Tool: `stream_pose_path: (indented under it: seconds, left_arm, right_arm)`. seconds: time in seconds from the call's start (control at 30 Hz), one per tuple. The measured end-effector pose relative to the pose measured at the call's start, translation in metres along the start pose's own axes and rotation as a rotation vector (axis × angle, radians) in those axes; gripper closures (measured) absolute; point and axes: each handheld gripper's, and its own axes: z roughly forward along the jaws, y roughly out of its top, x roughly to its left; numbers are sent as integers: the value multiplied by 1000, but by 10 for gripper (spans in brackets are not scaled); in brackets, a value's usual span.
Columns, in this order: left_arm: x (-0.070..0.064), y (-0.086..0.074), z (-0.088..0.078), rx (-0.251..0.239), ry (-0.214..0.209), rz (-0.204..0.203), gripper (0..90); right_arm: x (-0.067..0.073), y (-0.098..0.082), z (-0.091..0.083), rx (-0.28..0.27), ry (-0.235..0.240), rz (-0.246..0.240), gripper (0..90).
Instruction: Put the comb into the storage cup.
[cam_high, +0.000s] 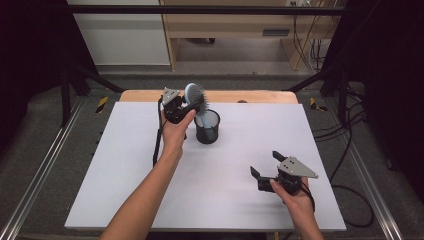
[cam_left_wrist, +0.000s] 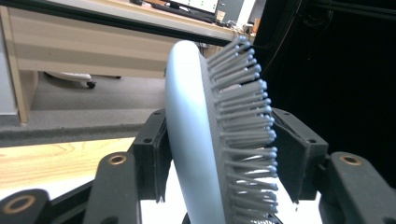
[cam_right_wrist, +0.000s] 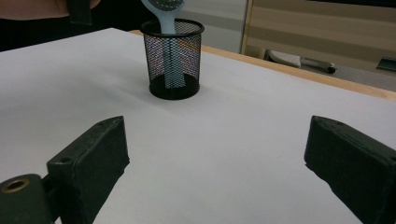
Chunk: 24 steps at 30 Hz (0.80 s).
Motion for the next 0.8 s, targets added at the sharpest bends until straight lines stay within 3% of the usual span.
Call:
stream_pose_path:
  seconds: [0.13,0.8]
  left_arm:
    - [4,-2,0,9,7,-4,373]
    - [15,-6,-4,15,32,-31,331]
  right_arm:
    - [0,0,0,1,-1,0,62]
    - [1,0,1,4,3,4,59]
